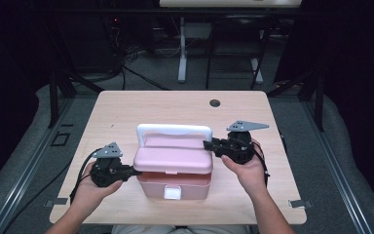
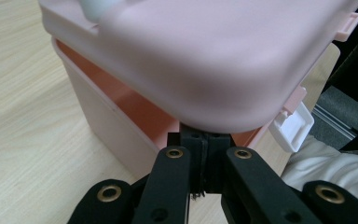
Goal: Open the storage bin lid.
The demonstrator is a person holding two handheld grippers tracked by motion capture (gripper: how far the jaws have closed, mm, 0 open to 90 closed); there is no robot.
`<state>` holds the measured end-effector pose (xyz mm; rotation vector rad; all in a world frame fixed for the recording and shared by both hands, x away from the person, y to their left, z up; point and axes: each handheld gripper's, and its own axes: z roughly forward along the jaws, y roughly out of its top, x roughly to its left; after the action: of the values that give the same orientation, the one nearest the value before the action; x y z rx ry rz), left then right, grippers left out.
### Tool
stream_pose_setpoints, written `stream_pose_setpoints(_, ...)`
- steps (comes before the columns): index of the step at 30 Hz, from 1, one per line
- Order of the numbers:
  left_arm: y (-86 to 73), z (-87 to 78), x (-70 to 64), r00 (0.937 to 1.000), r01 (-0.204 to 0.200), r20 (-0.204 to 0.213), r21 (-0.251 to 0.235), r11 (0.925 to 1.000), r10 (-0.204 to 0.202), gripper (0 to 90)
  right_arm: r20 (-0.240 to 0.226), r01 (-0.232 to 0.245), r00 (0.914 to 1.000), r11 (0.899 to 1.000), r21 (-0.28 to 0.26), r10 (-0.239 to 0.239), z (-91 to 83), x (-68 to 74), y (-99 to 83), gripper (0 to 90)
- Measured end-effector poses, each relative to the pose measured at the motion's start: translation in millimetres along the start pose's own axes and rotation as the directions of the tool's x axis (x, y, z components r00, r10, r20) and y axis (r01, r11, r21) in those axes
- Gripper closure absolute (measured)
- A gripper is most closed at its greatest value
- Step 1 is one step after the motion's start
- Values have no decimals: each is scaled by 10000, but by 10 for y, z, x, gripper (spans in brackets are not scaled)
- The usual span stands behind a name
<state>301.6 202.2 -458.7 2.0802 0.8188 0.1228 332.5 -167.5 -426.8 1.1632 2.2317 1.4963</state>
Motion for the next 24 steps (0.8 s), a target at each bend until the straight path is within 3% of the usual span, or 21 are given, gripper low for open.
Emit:
stream_pose_setpoints(8, 17, 55, -42, 9999, -115, 80, 121, 9999, 114, 900, 18, -4, 10000, 10000, 35, 4, 7, -5, -10, 737)
stream_pose_setpoints(24, 90, 1, -68, 9998, -212, 6, 8, 9998, 212, 899, -55, -191, 9998, 9998, -113, 190, -25, -33, -11, 719)
